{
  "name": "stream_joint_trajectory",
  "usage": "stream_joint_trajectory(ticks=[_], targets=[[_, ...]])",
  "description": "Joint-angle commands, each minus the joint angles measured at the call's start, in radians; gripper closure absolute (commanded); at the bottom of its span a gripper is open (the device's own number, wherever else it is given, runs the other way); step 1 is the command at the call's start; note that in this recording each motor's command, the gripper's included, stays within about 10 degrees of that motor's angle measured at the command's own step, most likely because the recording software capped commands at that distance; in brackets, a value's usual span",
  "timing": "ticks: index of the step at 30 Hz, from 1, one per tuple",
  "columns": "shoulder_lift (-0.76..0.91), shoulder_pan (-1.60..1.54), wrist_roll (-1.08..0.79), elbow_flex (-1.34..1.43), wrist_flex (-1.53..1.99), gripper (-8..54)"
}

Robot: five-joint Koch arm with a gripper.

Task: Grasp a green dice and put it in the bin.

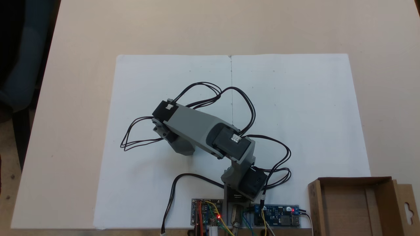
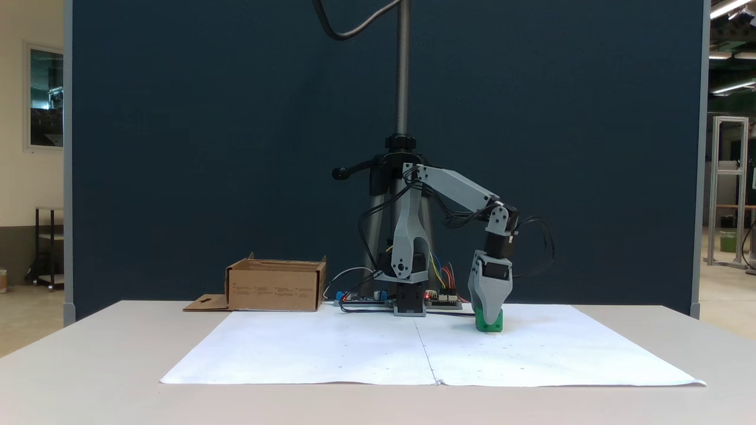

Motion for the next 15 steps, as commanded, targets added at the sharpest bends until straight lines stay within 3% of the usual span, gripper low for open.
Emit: stream_joint_trajectory(ticks=[1, 15], targets=[[0.015, -0.017, 0.074, -0.035, -0.008, 4.1], [0.017, -0.028, 0.071, 0.048, -0.158, 7.4]])
